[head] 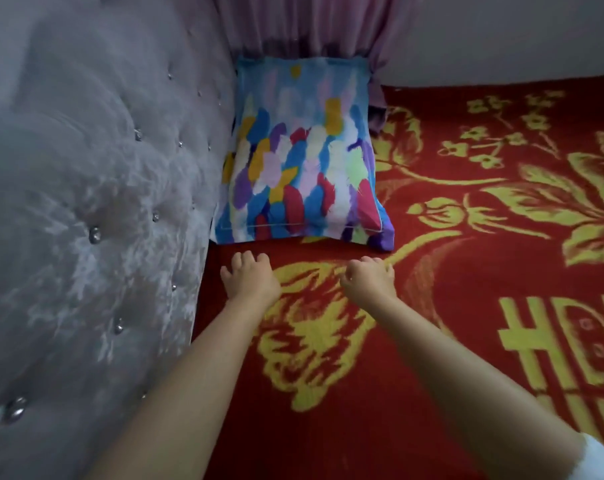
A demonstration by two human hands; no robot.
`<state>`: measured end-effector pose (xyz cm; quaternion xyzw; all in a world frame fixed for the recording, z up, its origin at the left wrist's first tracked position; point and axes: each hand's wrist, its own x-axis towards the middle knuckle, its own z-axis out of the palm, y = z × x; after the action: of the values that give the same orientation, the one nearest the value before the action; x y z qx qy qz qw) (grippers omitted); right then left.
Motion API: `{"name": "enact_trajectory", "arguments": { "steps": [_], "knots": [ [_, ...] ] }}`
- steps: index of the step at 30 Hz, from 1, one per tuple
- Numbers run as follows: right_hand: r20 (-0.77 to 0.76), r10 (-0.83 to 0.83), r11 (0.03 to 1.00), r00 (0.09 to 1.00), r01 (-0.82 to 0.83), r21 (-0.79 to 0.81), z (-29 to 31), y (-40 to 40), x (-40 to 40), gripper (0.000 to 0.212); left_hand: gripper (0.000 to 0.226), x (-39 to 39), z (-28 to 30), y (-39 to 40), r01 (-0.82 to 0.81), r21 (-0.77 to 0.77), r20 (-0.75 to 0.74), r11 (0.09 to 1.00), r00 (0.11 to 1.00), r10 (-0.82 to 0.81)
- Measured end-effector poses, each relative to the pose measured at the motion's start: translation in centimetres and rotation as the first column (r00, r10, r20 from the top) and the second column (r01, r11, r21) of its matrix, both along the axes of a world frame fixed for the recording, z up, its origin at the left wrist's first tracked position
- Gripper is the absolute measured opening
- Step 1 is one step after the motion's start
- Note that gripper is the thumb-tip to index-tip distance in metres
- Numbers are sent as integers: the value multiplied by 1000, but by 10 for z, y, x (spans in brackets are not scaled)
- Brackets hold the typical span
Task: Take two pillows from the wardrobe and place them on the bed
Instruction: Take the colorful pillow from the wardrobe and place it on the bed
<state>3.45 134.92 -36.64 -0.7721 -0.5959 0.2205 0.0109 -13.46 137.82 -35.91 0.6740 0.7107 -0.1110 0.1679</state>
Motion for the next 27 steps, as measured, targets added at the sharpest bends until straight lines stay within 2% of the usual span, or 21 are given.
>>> {"name": "enact_trajectory", "arguments": {
  "steps": [3, 7, 13, 18, 22, 27],
  "knots": [
    [-1, 103, 992, 995, -103, 70, 11, -13, 4, 28, 37, 3, 9, -19, 71, -43, -66, 997, 995, -74],
    [1, 244, 938, 970, -237, 255, 39, -36, 10, 26, 34, 13, 29, -46, 116, 73, -57, 991, 992, -112],
    [70, 336, 840, 939, -333, 429, 101, -80, 19, 27, 28, 30, 80, -104, 113, 174, -112, 978, 989, -95],
    [120, 483, 738, 868, -476, 478, 150, -134, 35, 29, 27, 50, 127, -185, 9, 238, -152, 971, 988, 28],
    [94, 672, 620, 734, -628, 470, 188, -202, 42, 30, 25, 63, 164, -286, -154, 314, -160, 937, 964, 212],
    [123, 853, 402, 507, -789, 465, 223, -301, 20, 30, 25, 68, 207, -417, -340, 407, -175, 848, 882, 438]
  ]
}}
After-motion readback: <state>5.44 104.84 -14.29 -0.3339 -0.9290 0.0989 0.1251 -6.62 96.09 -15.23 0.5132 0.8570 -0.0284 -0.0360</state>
